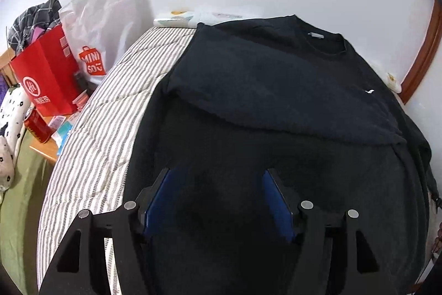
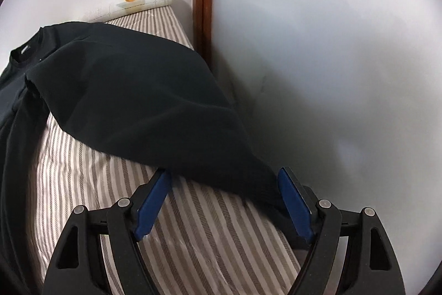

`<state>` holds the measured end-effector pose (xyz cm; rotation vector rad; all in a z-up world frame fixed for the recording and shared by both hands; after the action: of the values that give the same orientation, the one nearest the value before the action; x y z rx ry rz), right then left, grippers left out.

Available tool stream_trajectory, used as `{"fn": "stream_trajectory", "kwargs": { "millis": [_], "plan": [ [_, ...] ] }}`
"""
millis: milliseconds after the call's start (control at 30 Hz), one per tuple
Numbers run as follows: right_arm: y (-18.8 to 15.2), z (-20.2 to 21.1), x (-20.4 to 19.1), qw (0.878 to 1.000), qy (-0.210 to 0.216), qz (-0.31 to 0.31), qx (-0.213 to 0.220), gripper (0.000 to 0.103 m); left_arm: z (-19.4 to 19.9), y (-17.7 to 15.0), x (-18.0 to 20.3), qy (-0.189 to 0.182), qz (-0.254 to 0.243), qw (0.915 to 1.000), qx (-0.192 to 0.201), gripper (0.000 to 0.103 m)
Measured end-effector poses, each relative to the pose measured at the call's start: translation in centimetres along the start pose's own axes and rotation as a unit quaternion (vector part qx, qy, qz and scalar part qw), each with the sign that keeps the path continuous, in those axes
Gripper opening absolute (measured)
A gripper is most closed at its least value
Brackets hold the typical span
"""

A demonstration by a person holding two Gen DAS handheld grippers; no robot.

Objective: Fold small clothes

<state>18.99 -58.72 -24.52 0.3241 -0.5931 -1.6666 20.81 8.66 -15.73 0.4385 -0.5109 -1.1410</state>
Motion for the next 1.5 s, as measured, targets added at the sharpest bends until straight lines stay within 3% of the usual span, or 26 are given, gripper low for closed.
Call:
{"fn": "stream_trajectory", "kwargs": {
  "millis": [67,100,133,233,333,467,700,833,933,1033,1100,1167,1267,1433,1500],
  "plan": [
    [0.7,0.1,-0.4,1.0,-0.024,0.01,0.011,0.026,-0.2,0.0,-0.4,0.002,0.011,0.9999,-0.003,0.064],
    [1.1,0.3,-0.3,0.999,-0.04,0.018,0.013,0.014,-0.2,0.0,-0.7,0.001,0.016,0.9999,-0.006,0.064],
    [1.2,0.5,-0.2,0.999,-0.043,0.018,0.018,0.01,-0.2,-0.1,-1.0,0.0,0.02,0.9998,-0.007,0.064],
    [3.1,3.0,0.0,0.998,-0.04,-0.005,0.057,0.009,-0.1,-0.4,-1.7,0.009,0.012,0.9999,-0.005,0.064],
    [5.7,6.8,-1.3,0.994,-0.035,-0.008,0.107,0.009,-0.3,-0.7,-2.3,0.045,-0.014,0.9989,-0.001,0.064],
    [10.1,12.0,-5.7,0.984,0.011,0.0,0.175,0.009,-0.9,-1.6,-3.1,0.054,-0.047,0.9974,-0.01,0.064],
    [15.9,18.2,-19.4,0.961,0.136,0.049,0.236,0.009,-1.6,-2.1,-4.4,0.024,-0.053,0.998,-0.025,0.064],
    [17.3,18.3,-27.0,0.952,0.182,0.086,0.231,0.009,-1.9,-2.0,-5.2,0.007,-0.036,0.999,-0.026,0.068],
    [17.1,17.0,-33.3,0.945,0.22,0.116,0.21,0.01,-2.1,-2.1,-5.6,-0.008,-0.018,0.9995,-0.025,0.071],
    [16.4,15.2,-37.7,0.943,0.219,0.151,0.199,0.012,-2.2,-2.2,-5.5,-0.009,-0.018,0.9995,-0.024,0.072],
    [15.4,12.9,-40.5,0.947,0.211,0.173,0.168,0.019,-2.3,-2.2,-5.5,-0.009,-0.018,0.9996,-0.022,0.073],
    [14.4,10.4,-42.4,0.953,0.211,0.182,0.123,0.039,-2.3,-2.2,-5.4,-0.008,-0.022,0.9995,-0.022,0.073],
    [13.0,9.2,-41.9,0.956,0.216,0.178,0.091,0.066,-2.3,-2.2,-5.4,-0.007,-0.02,0.9995,-0.024,0.073],
    [10.4,10.5,-37.9,0.951,0.232,0.182,0.089,0.072,-2.0,-2.3,-5.6,-0.014,-0.017,0.9994,-0.025,0.073],
    [9.7,11.3,-35.6,0.954,0.218,0.181,0.097,0.072,-2.0,-2.4,-5.6,-0.015,-0.018,0.9994,-0.024,0.073]
  ]
}}
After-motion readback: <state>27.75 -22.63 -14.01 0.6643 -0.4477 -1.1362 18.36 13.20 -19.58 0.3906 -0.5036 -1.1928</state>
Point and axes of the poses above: each gripper's, at about its wrist camera, not at the fingertips, and z roughly against the way its jaws point, x to its right, y to its top, the point moved 3 cm from there along -z, roughly the way its jaws point, and after that the axes turned 9 degrees about z, right-handed, at the moved point
